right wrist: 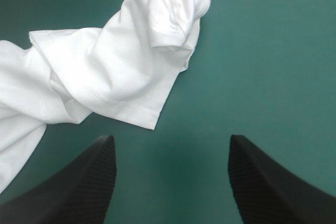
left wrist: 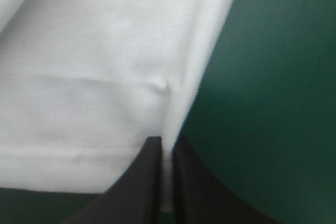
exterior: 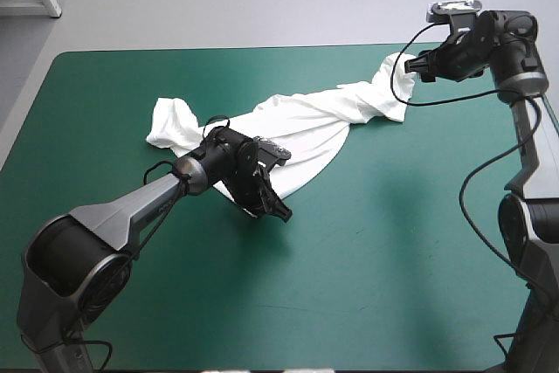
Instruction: Fold the cloth
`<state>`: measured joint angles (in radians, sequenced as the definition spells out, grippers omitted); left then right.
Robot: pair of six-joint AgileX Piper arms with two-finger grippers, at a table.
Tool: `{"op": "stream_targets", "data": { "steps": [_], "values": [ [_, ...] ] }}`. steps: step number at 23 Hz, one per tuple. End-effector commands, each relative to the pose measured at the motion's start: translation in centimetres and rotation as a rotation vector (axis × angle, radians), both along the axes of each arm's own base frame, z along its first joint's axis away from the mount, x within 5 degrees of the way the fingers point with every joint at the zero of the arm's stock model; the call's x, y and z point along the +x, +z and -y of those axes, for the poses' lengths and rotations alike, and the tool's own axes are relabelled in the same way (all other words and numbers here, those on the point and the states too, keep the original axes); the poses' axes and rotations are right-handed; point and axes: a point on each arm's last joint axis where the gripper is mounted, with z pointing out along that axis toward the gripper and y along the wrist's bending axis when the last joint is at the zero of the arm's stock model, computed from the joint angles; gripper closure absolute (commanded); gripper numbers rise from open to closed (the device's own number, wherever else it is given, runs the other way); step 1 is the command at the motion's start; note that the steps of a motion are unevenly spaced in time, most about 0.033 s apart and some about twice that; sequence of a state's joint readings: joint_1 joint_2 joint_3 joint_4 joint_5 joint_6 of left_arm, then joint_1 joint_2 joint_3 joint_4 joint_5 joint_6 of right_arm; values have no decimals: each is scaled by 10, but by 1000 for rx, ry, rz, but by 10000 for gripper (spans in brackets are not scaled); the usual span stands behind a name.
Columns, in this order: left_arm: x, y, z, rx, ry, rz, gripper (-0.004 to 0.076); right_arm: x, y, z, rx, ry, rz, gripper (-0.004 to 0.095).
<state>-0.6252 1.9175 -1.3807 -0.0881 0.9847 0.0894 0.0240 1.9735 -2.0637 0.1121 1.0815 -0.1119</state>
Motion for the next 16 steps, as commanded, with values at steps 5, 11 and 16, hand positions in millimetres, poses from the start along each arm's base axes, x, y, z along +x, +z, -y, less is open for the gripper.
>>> {"op": "stream_targets", "data": {
  "steps": [5, 11, 16],
  "values": [
    [-4, -29, 12, -38, 29, -75, 703, 28, -33, -9, 117, 35, 9, 355],
    [-3, -29, 12, -41, 26, -67, 705, 56, -93, -16, 167, 39, -59, 355],
    [-2, -29, 10, -20, 9, -50, 705, 62, -112, -28, 173, 63, -83, 446]
  ]
}}
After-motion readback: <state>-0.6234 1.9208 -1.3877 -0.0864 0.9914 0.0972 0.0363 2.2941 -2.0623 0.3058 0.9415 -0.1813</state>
